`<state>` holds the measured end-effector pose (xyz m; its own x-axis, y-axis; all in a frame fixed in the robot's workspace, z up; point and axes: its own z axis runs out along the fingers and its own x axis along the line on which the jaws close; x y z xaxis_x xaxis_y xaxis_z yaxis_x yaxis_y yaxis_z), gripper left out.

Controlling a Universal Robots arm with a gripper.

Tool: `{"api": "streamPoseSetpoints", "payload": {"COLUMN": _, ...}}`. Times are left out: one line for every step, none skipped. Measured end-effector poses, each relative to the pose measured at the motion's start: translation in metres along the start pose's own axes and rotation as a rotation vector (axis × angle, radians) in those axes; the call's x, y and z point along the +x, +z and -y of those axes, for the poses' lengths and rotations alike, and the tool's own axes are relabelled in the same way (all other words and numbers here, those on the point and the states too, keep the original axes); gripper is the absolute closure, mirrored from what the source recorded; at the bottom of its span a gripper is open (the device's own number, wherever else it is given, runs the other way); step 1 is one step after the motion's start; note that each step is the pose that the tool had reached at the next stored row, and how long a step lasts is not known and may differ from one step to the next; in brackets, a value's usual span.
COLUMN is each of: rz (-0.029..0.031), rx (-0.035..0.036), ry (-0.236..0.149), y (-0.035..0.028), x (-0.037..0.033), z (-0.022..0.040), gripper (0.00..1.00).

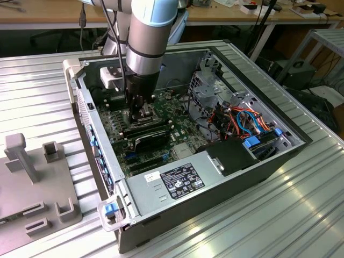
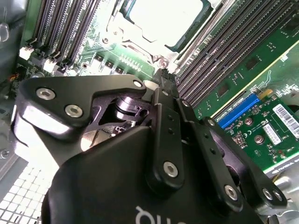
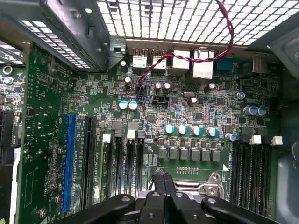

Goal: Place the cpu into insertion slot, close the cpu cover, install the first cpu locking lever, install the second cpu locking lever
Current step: 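Install the second cpu locking lever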

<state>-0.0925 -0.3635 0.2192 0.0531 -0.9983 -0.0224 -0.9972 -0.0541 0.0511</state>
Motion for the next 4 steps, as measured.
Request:
{"api": "streamPoseSetpoints", "payload": {"rz": -0.0001, "rx": 0.0000, "ry": 0.000, "y": 0.0000, "x": 0.0000, "z": 0.0000, "gripper": 0.90}}
{"api": "streamPoseSetpoints", "payload": {"rz": -0.0002, "rx": 0.0000, "ry": 0.000, "y": 0.0000, "x": 0.0000, "z": 0.0000, "gripper": 0.90}}
{"api": "streamPoseSetpoints", "payload": {"rz": -0.0002, "rx": 0.0000, "ry": 0.000, "y": 0.0000, "x": 0.0000, "z": 0.0000, "gripper": 0.90}}
{"api": "streamPoseSetpoints", "payload": {"rz": -0.0003, "rx": 0.0000, "ry": 0.000, "y": 0.0000, "x": 0.0000, "z": 0.0000, "gripper": 0.90}}
